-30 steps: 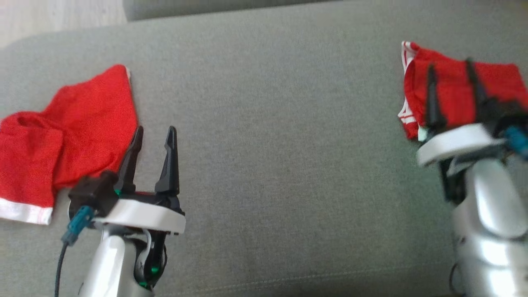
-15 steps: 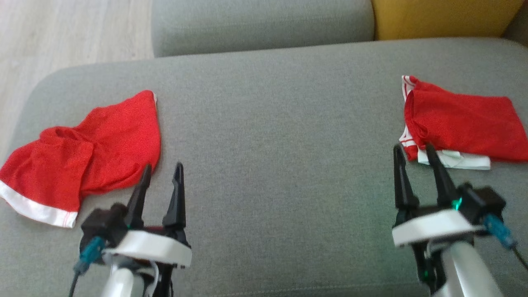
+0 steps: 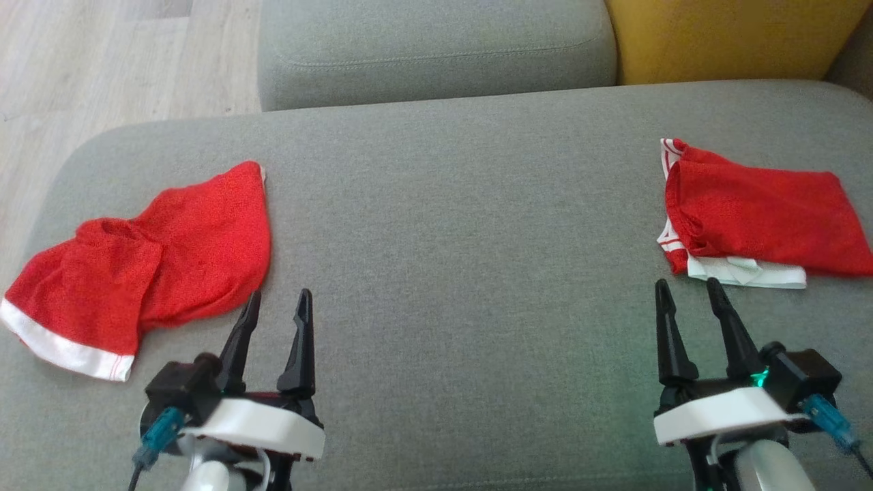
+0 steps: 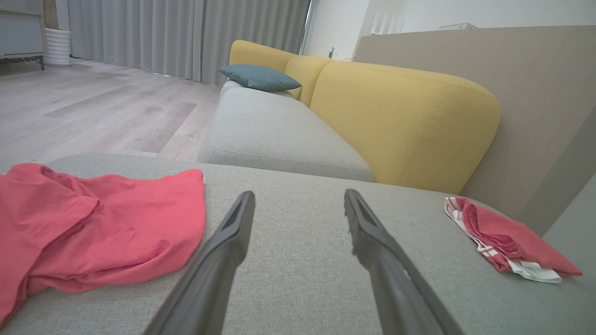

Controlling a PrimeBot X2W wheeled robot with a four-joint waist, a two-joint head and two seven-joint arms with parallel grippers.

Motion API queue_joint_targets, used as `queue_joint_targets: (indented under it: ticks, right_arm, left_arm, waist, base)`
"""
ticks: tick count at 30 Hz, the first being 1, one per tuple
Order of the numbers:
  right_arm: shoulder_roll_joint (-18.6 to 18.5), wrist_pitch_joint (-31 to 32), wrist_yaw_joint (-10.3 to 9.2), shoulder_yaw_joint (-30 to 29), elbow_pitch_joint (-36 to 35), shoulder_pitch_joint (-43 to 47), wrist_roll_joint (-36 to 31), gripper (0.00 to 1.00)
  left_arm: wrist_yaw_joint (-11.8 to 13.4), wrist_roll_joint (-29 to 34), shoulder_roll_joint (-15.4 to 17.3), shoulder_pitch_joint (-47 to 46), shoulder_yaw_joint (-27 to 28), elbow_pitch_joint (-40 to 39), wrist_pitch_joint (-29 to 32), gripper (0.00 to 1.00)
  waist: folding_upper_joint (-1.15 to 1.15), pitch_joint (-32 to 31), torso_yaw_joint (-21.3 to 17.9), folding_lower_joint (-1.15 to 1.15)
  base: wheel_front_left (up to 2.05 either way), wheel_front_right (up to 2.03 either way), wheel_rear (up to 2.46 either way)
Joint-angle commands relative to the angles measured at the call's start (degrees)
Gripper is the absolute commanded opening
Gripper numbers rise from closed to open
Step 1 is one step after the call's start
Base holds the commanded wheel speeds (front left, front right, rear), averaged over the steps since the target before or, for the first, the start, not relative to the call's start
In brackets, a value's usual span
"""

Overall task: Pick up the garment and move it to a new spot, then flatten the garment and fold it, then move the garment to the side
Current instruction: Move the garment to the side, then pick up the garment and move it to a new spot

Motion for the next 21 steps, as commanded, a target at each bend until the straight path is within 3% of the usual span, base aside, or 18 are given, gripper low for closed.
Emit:
queue_joint_targets:
  ticks: [1, 21]
  right_arm:
    - [-0.12, -0.61, 0.36, 1.25, -2.23, -1.4, 0.5, 1.0]
    - [-0.12, -0.61, 0.36, 0.58, -1.14, -1.92, -1.37, 1.0]
  left_arm:
    - [0.47, -0.2, 0.4, -1.24, 2.13, -2.41, -0.7, 1.0]
    - [0.4, -0.16, 0.4, -1.5, 2.16, -2.11, -0.7, 1.0]
  waist:
    - [0.0, -0.1, -0.26, 0.0]
    - [0.0, -0.16, -1.78, 0.0]
  base:
    - [0.0, 0.0, 0.0]
    - [0.0, 0.0, 0.0]
